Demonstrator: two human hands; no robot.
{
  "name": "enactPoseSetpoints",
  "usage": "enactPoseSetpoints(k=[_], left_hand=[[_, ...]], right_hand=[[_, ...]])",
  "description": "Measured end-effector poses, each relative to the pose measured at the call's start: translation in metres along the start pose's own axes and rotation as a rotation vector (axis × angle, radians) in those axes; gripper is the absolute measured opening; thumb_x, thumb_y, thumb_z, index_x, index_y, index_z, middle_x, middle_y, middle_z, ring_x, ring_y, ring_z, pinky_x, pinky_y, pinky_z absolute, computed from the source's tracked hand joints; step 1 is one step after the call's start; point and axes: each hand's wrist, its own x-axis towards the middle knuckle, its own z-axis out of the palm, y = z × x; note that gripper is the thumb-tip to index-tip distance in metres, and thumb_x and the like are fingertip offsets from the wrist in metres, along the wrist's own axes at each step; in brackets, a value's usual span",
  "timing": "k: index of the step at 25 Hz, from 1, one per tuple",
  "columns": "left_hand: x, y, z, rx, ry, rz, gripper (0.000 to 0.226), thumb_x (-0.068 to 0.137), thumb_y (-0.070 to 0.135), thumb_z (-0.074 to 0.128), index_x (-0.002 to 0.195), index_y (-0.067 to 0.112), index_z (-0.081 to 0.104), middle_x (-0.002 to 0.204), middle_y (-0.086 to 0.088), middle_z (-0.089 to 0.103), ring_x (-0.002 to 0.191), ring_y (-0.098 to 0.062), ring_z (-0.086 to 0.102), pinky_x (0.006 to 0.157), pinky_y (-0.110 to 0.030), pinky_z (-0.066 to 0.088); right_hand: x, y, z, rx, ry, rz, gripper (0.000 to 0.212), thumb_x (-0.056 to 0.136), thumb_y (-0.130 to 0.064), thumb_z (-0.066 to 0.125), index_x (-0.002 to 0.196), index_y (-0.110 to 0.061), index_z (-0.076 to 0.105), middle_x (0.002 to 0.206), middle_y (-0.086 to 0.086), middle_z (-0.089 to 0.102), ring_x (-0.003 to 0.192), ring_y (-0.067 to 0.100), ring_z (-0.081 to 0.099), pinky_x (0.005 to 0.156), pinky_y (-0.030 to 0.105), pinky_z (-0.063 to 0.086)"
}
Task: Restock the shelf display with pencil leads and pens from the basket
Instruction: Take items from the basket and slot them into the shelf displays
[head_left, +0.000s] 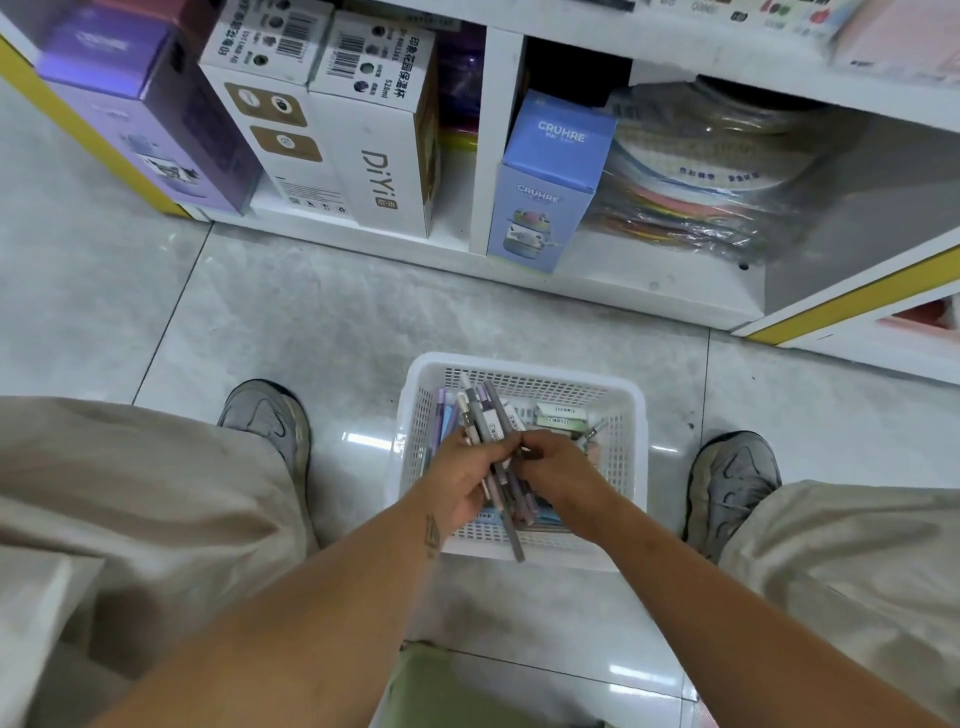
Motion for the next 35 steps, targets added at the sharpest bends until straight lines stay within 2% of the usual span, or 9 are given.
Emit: enactPoseSetpoints(k=[4, 6, 8, 12, 16, 19, 22, 27, 35], left_hand=[[0.009, 0.002, 0.008, -0.053, 0.013, 0.035, 0.015, 0.083, 0.001, 0.074, 0.096, 0.007, 0.070, 0.096, -0.022, 0.074, 0.087, -0.040, 0.071, 0.078, -0.059, 0.057], [0.013, 0.005, 0.010, -0.042, 0.013, 0.058, 0.015, 0.082, 0.000, 0.074, 0.095, 0.006, 0.070, 0.094, -0.022, 0.074, 0.083, -0.038, 0.071, 0.076, -0.057, 0.059], [0.015, 0.010, 0.011, -0.012, 0.018, 0.075, 0.018, 0.082, -0.002, 0.073, 0.099, 0.003, 0.068, 0.091, -0.023, 0.073, 0.077, -0.036, 0.071, 0.073, -0.055, 0.059], [0.012, 0.017, 0.012, 0.066, 0.014, 0.101, 0.022, 0.082, -0.009, 0.069, 0.103, -0.004, 0.065, 0.087, -0.026, 0.071, 0.071, -0.036, 0.071, 0.071, -0.052, 0.060], [0.002, 0.030, 0.013, 0.108, -0.006, 0.102, 0.028, 0.082, -0.011, 0.068, 0.109, -0.007, 0.064, 0.097, -0.032, 0.069, 0.085, -0.044, 0.070, 0.074, -0.053, 0.060], [-0.015, 0.053, 0.018, 0.157, -0.066, 0.103, 0.024, 0.082, -0.006, 0.070, 0.106, -0.007, 0.065, 0.079, -0.023, 0.071, 0.067, -0.033, 0.071, 0.062, -0.042, 0.061], [-0.041, 0.088, 0.031, 0.229, -0.132, 0.156, 0.016, 0.083, -0.003, 0.071, 0.099, -0.004, 0.066, 0.070, -0.018, 0.071, 0.060, -0.028, 0.070, 0.059, -0.037, 0.059], [-0.110, 0.148, 0.074, 0.258, -0.228, 0.265, 0.012, 0.087, -0.004, 0.066, 0.098, 0.000, 0.064, 0.073, -0.017, 0.067, 0.059, -0.025, 0.069, 0.058, -0.036, 0.060], [-0.232, 0.229, 0.152, 0.358, -0.282, 0.353, 0.007, 0.092, -0.001, 0.059, 0.098, 0.001, 0.058, 0.074, -0.016, 0.065, 0.055, -0.024, 0.069, 0.051, -0.038, 0.060]], right_hand=[[0.013, -0.002, -0.006, -0.128, 0.106, -0.011, 0.020, 0.089, -0.005, 0.061, 0.088, -0.016, 0.077, 0.079, 0.010, 0.076, 0.075, 0.021, 0.073, 0.072, 0.038, 0.060], [0.016, -0.003, -0.013, -0.091, 0.092, -0.008, 0.021, 0.090, -0.005, 0.063, 0.095, -0.019, 0.078, 0.080, 0.002, 0.077, 0.072, 0.007, 0.071, 0.066, 0.023, 0.055], [0.018, -0.005, -0.021, -0.089, 0.093, -0.046, 0.026, 0.089, -0.001, 0.064, 0.103, -0.018, 0.078, 0.081, -0.008, 0.076, 0.072, -0.002, 0.071, 0.069, 0.014, 0.055], [0.019, -0.013, -0.030, -0.195, 0.102, -0.095, 0.030, 0.083, 0.001, 0.070, 0.106, -0.017, 0.078, 0.086, 0.000, 0.078, 0.081, 0.012, 0.074, 0.080, 0.025, 0.059], [0.013, -0.026, -0.038, -0.022, 0.052, -0.027, 0.027, 0.088, 0.002, 0.069, 0.113, -0.009, 0.072, 0.079, 0.014, 0.076, 0.069, 0.023, 0.075, 0.065, 0.029, 0.062], [-0.002, -0.042, -0.060, 0.070, 0.002, -0.047, 0.027, 0.090, 0.000, 0.069, 0.114, -0.010, 0.063, 0.082, 0.019, 0.076, 0.070, 0.031, 0.074, 0.068, 0.038, 0.063], [-0.024, -0.067, -0.087, -0.024, -0.006, -0.135, 0.019, 0.090, -0.006, 0.070, 0.104, -0.003, 0.057, 0.083, 0.019, 0.075, 0.062, 0.026, 0.071, 0.056, 0.030, 0.057], [-0.073, -0.136, -0.136, -0.212, 0.102, -0.325, 0.003, 0.088, -0.005, 0.073, 0.088, -0.003, 0.073, 0.075, 0.019, 0.073, 0.054, 0.017, 0.064, 0.051, 0.023, 0.052], [-0.177, -0.228, -0.189, -0.112, 0.237, -0.624, 0.004, 0.084, -0.003, 0.076, 0.086, -0.003, 0.072, 0.063, 0.006, 0.065, 0.053, 0.013, 0.056, 0.050, 0.022, 0.046]])
